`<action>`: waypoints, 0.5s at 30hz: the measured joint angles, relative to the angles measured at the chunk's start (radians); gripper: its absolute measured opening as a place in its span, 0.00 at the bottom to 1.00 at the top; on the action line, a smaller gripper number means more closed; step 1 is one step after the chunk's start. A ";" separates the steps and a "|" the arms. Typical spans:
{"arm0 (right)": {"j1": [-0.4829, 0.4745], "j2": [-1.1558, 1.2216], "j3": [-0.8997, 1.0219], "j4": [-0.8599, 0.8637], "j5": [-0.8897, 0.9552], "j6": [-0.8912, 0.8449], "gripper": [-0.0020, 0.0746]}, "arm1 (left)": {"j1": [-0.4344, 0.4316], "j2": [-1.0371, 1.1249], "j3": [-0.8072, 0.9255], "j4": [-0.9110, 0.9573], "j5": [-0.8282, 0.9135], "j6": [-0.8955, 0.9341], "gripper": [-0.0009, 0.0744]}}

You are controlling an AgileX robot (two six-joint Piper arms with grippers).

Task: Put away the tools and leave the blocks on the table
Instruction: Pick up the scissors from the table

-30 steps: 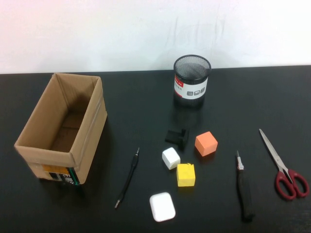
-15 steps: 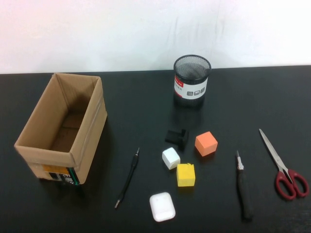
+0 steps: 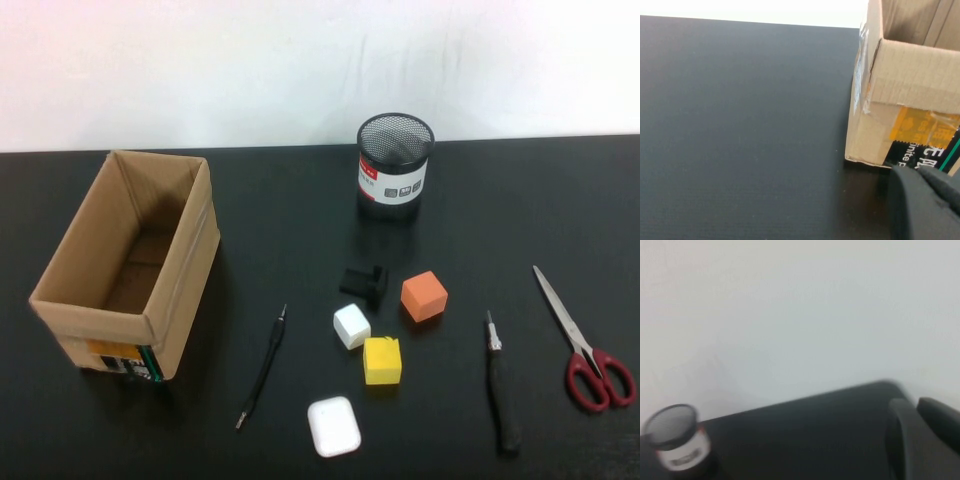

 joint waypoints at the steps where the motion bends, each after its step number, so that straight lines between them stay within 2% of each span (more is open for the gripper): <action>1: 0.000 0.018 0.000 0.018 0.016 -0.008 0.02 | 0.000 0.000 0.000 0.000 0.000 0.000 0.01; 5: 0.000 0.109 -0.051 0.043 0.176 -0.055 0.02 | 0.000 0.000 0.000 0.000 0.000 0.000 0.01; 11: 0.002 0.316 -0.237 0.119 0.463 -0.264 0.02 | 0.000 0.000 0.000 0.000 0.000 0.000 0.01; 15: 0.039 0.449 -0.314 0.184 0.503 -0.348 0.02 | 0.000 0.000 0.000 0.000 0.000 0.000 0.01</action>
